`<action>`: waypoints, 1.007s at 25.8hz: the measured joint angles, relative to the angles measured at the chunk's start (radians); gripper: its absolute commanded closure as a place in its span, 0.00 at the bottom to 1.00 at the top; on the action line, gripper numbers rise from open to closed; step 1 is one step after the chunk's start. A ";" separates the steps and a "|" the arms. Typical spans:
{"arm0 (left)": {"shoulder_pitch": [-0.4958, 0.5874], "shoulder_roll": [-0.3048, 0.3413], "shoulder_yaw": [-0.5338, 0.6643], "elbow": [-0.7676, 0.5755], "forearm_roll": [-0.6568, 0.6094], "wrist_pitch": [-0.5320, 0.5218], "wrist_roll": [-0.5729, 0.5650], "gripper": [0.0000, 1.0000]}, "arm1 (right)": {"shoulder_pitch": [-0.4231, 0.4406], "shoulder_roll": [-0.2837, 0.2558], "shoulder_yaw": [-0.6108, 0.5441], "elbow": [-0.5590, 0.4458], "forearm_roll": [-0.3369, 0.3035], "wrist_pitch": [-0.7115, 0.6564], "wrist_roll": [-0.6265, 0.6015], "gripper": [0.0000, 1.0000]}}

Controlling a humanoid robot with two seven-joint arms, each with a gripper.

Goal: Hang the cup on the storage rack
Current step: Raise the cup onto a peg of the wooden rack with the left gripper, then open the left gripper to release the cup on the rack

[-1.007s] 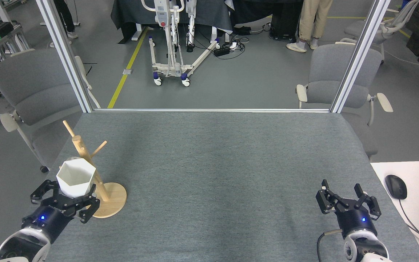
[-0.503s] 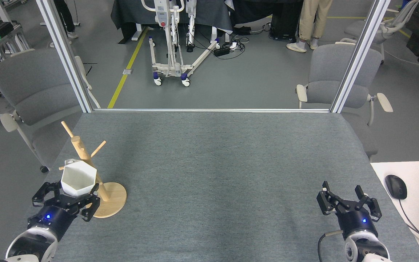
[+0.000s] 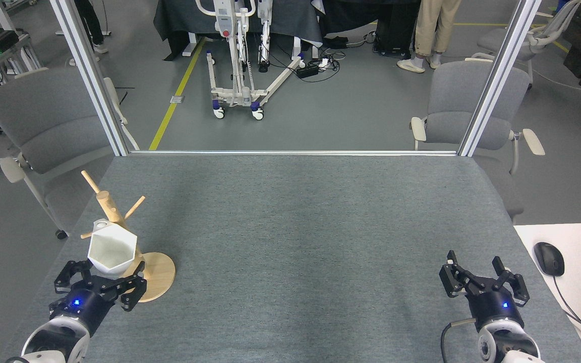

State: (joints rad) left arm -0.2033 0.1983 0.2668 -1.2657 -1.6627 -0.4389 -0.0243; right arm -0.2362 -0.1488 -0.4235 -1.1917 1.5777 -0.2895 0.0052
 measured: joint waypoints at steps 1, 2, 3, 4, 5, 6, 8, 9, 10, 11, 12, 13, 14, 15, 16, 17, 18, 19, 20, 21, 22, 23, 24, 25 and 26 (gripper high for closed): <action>-0.004 -0.002 0.000 0.010 0.000 0.001 0.000 0.03 | 0.000 0.000 0.000 0.000 0.000 0.000 -0.001 0.01; -0.007 -0.004 0.000 0.019 0.000 0.002 0.000 0.03 | 0.000 0.000 0.000 0.000 0.000 0.000 -0.002 0.01; -0.010 -0.008 0.000 0.029 0.000 0.000 0.000 0.03 | 0.000 0.000 0.000 0.000 0.000 0.000 -0.003 0.01; -0.012 -0.012 0.000 0.038 0.000 0.000 0.000 0.03 | 0.000 0.000 0.000 0.000 0.001 0.000 -0.003 0.01; -0.013 -0.017 0.000 0.046 0.000 0.000 0.001 0.03 | 0.000 0.000 0.000 0.000 0.001 0.000 -0.001 0.01; -0.014 -0.023 0.000 0.054 0.000 0.000 0.001 0.02 | 0.000 0.000 0.000 0.001 0.001 0.000 0.001 0.01; -0.015 -0.035 0.000 0.070 0.000 0.000 0.001 0.02 | 0.000 0.000 -0.001 0.002 0.002 0.001 0.001 0.01; -0.015 -0.040 -0.001 0.076 0.000 0.000 0.002 0.02 | 0.000 0.000 -0.001 0.002 0.002 0.001 0.002 0.01; -0.015 -0.046 -0.001 0.079 0.000 0.000 0.001 0.02 | 0.000 -0.001 -0.001 0.002 0.002 0.001 0.003 0.01; -0.013 -0.055 -0.002 0.080 0.001 0.000 0.004 0.02 | 0.000 -0.002 -0.001 0.002 0.002 0.001 0.003 0.01; -0.010 -0.064 -0.004 0.081 0.001 -0.002 0.008 0.02 | 0.000 -0.003 -0.002 0.002 0.003 0.001 0.003 0.01; -0.006 -0.076 -0.006 0.083 0.001 -0.005 0.014 0.02 | 0.000 -0.005 -0.002 0.003 0.003 0.001 0.003 0.01; -0.003 -0.087 -0.007 0.085 0.001 -0.005 0.022 0.02 | 0.001 -0.006 -0.002 0.003 0.003 0.001 0.003 0.01; 0.000 -0.098 -0.011 0.088 0.001 -0.005 0.029 0.02 | 0.001 -0.007 -0.002 0.005 0.003 -0.001 0.003 0.01; 0.002 -0.110 -0.016 0.092 0.001 -0.005 0.031 0.02 | 0.001 -0.008 -0.002 0.005 0.003 -0.002 0.003 0.01; 0.002 -0.124 -0.019 0.096 0.001 -0.004 0.034 0.02 | 0.001 -0.010 -0.002 0.006 0.003 -0.003 0.003 0.01; 0.003 -0.136 -0.023 0.099 0.001 -0.003 0.037 0.02 | 0.002 -0.011 -0.002 0.007 0.003 -0.004 0.003 0.01; 0.005 -0.153 -0.025 0.101 0.002 -0.001 0.038 0.02 | 0.002 -0.013 -0.002 0.009 0.004 -0.004 0.003 0.01; 0.005 -0.168 -0.026 0.101 0.002 -0.001 0.039 0.02 | 0.002 -0.015 -0.001 0.010 0.006 -0.004 0.003 0.01; 0.005 -0.192 -0.027 0.098 0.002 -0.001 0.041 0.02 | 0.002 -0.016 -0.001 0.011 0.007 -0.004 0.003 0.01; 0.006 -0.217 -0.028 0.094 0.002 -0.001 0.042 0.02 | 0.001 -0.018 -0.001 0.012 0.008 -0.005 0.003 0.01; 0.007 -0.245 -0.029 0.089 0.003 -0.001 0.042 0.02 | 0.000 -0.020 -0.001 0.012 0.009 -0.005 0.004 0.01; 0.007 -0.269 -0.032 0.083 0.003 -0.004 0.042 0.02 | -0.001 -0.022 -0.001 0.012 0.009 -0.006 0.004 0.01; 0.007 -0.288 -0.038 0.077 0.003 -0.002 0.043 0.02 | -0.001 -0.025 -0.002 0.012 0.010 -0.006 0.004 0.01; 0.006 -0.301 -0.053 0.071 0.004 0.000 0.044 0.02 | -0.002 -0.027 -0.002 0.013 0.010 -0.006 0.005 0.01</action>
State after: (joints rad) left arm -0.1970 -0.1030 0.2133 -1.1943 -1.6586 -0.4385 0.0201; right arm -0.2380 -0.1760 -0.4254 -1.1790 1.5876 -0.2953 0.0103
